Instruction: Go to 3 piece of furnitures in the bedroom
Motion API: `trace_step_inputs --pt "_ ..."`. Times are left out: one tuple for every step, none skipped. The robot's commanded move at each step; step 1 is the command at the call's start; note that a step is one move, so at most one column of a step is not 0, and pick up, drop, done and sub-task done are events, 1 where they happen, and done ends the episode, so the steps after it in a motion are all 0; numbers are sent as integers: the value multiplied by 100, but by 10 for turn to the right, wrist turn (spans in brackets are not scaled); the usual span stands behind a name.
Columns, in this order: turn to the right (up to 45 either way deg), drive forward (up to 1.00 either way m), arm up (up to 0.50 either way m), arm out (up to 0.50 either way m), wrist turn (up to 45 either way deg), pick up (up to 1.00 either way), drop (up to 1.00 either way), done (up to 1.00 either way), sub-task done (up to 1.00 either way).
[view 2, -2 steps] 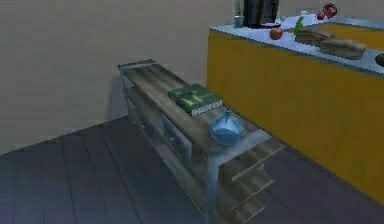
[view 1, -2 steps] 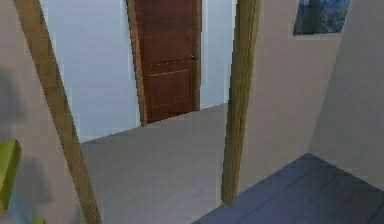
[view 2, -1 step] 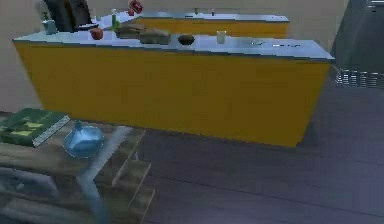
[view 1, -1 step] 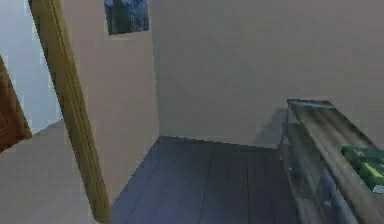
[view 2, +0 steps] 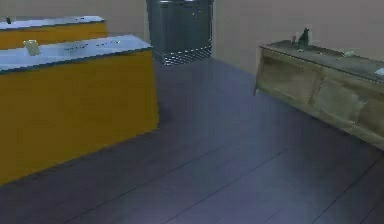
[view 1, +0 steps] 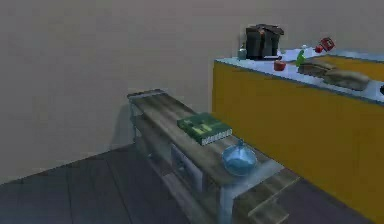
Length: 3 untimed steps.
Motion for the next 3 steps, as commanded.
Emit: trace_step_inputs --pt "450 0 0 0 0 0 0 0 0" --pt "120 0 0 0 0 0 0 0 0" --pt "0 15 0 0 0 0 0 0 0"
